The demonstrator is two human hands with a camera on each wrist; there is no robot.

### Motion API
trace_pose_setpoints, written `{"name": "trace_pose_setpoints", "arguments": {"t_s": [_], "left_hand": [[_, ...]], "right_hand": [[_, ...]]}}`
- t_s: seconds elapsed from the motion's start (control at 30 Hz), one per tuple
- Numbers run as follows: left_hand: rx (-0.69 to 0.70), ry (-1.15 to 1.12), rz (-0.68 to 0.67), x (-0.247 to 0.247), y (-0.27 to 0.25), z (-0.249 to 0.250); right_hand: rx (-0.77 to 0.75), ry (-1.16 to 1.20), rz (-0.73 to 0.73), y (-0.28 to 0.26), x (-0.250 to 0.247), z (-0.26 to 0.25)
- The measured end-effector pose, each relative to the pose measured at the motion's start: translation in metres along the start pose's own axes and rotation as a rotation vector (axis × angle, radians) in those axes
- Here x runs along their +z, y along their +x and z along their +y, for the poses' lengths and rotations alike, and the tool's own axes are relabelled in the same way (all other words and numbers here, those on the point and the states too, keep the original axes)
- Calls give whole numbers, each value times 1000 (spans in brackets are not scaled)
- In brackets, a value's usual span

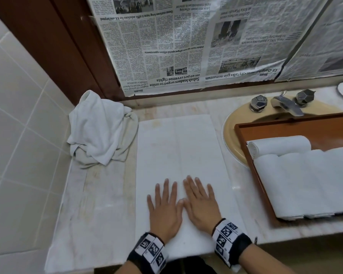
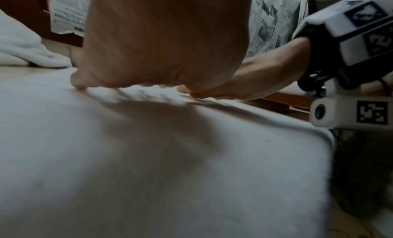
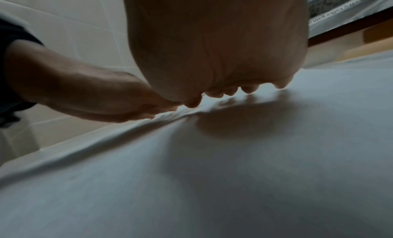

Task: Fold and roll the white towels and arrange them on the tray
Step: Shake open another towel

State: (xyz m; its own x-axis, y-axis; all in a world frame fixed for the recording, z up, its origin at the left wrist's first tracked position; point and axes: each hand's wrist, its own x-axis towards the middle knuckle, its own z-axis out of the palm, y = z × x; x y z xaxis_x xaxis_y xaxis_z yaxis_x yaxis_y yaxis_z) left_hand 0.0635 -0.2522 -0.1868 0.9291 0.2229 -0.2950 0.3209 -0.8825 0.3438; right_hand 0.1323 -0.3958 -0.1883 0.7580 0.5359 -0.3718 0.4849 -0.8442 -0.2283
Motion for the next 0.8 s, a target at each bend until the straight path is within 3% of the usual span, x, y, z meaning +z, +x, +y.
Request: {"name": "trace_pose_setpoints", "arguments": {"t_s": [0.1, 0.37, 0.63, 0.8], "left_hand": [[-26, 27, -33, 4, -11, -14], [-92, 25, 57, -11, -29, -73], [-39, -115, 182, -38, -7, -65], [57, -198, 60, -55, 28, -44]], "right_hand": [[31, -11, 12, -6, -1, 12], [187, 46, 95, -29, -7, 82], [316, 164, 336, -29, -18, 66], [420, 227, 347, -2, -44, 71]]}}
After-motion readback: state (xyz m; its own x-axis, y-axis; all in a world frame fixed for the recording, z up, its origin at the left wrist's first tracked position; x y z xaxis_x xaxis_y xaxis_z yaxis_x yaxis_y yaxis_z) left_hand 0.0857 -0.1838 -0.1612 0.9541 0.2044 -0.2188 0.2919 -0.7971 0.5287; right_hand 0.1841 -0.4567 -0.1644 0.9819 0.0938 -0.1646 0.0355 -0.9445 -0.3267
